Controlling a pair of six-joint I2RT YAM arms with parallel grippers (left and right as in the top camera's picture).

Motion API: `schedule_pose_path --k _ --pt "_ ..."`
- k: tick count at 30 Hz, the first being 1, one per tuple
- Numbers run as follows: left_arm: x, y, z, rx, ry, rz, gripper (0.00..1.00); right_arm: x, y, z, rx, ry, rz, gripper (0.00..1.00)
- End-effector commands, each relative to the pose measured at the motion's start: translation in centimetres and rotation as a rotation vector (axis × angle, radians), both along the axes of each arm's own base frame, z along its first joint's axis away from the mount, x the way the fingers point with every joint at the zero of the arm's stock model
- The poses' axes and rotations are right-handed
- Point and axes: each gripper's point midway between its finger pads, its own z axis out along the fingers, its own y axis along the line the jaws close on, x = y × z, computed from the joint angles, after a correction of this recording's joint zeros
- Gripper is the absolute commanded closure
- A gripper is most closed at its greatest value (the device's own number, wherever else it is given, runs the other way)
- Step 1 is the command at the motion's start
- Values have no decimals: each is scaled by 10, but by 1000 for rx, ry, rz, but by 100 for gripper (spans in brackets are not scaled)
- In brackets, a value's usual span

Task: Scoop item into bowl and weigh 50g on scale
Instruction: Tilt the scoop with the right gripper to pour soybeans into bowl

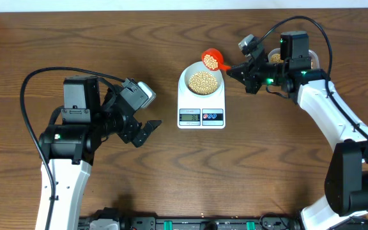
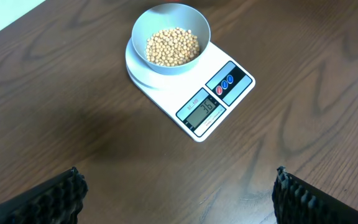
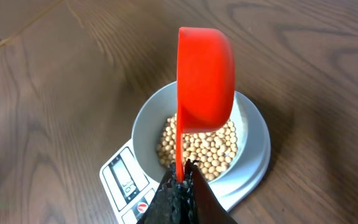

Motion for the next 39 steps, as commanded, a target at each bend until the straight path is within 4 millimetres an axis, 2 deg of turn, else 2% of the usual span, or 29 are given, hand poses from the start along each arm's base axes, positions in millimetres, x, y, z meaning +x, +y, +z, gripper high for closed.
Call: schedule_pose_path --k 1,6,10,12,16,19,22,25,39 --pt "3 1 6 5 -23 -5 2 -8 13 3 32 -12 66 99" --pt "3 1 6 5 -23 -5 2 -3 10 -4 -18 -19 28 99" --pt "3 1 6 5 -23 -5 2 -7 14 1 15 -19 58 99" --pt "3 1 6 5 -23 -5 2 -2 8 -6 -40 -32 25 99" --pt "3 1 6 5 -23 -5 2 -7 14 2 8 -38 65 99" --pt "3 1 6 5 -23 -5 2 -3 11 -4 -44 -52 44 99" --pt "3 1 6 5 -23 -5 2 -7 16 2 -5 -56 77 99" --pt "3 1 6 5 -23 -5 2 -1 10 -6 -61 -63 34 99" --pt "3 1 6 5 -23 -5 2 -1 11 -5 -59 -63 38 99"
